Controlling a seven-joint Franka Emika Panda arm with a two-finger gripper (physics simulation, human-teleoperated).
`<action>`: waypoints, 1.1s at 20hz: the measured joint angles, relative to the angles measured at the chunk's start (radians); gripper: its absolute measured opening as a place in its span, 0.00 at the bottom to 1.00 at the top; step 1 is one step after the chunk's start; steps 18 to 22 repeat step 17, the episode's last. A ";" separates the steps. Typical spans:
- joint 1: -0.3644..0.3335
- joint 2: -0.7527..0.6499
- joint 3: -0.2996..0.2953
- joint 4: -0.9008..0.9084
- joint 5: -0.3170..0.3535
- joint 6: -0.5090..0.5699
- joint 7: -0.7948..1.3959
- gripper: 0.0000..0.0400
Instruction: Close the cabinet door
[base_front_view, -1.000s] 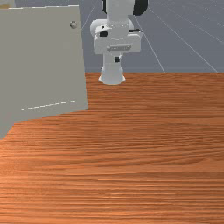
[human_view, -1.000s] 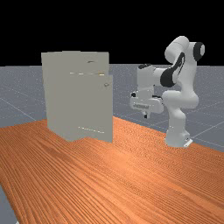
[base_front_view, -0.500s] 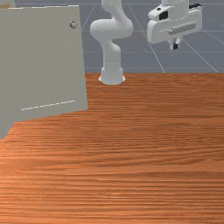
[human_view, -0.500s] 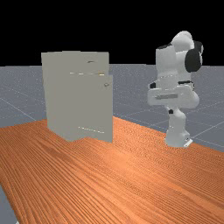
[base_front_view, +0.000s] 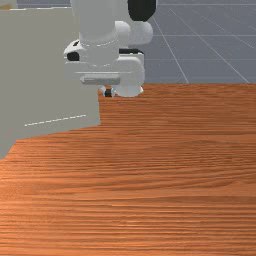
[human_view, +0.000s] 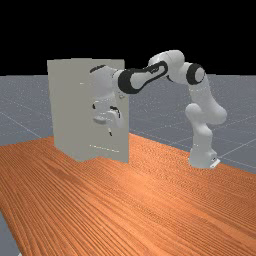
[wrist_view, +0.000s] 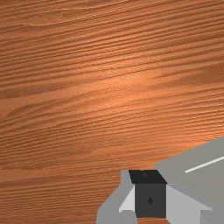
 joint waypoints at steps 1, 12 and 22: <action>-0.039 -0.007 -0.030 0.003 -0.016 -0.010 -0.028 0.00; -0.112 -0.688 -0.201 -0.996 -0.123 0.498 -0.273 0.00; -0.121 -0.805 -0.278 -1.108 -0.160 0.490 -0.311 0.00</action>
